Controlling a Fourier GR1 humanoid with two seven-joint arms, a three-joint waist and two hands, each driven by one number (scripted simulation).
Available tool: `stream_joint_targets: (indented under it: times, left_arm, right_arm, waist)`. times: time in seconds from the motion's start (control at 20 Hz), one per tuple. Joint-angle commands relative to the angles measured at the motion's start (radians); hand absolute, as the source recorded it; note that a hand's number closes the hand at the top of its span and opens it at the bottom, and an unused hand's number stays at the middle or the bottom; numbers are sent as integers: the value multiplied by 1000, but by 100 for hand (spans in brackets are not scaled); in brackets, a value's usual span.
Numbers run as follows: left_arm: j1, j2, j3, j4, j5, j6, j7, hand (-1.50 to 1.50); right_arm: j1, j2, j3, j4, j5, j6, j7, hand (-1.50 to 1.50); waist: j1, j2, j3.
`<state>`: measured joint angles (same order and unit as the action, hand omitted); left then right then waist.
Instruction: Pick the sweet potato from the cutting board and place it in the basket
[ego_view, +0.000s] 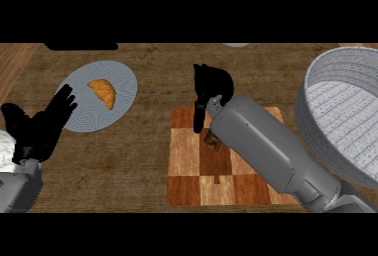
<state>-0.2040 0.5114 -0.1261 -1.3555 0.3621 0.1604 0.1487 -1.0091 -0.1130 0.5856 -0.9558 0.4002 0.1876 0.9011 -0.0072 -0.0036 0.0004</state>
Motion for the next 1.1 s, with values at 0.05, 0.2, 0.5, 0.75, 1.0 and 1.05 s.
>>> stream_joint_targets:
  times: [0.05,0.2,0.5,0.75,1.0,1.05]
  left_arm:
    - [3,5,36,-20,2,-44,22,0]
    - [11,-45,31,34,-30,-44,-51,0]
    - [-32,-50,53,6,-63,-38,45,0]
    - [82,-93,47,-106,-97,-23,35,0]
    - [45,-114,76,-44,-139,-56,18,0]
    - [-13,-98,113,3,-102,-91,33,0]
  right_arm:
    - [89,25,-8,81,98,-74,-61,-150]
    - [84,21,-29,145,96,2,-90,-150]
    - [181,13,-46,98,155,40,-89,-150]
    - [169,-6,-114,99,189,82,-140,-150]
    - [223,14,-158,16,227,127,-115,-150]
    - [260,48,-140,-83,213,149,-53,-150]
  waist:
    - [16,5,0]
    - [16,6,-1]
    - [8,4,0]
    - [18,3,0]
    - [13,4,0]
    - [7,3,-1]
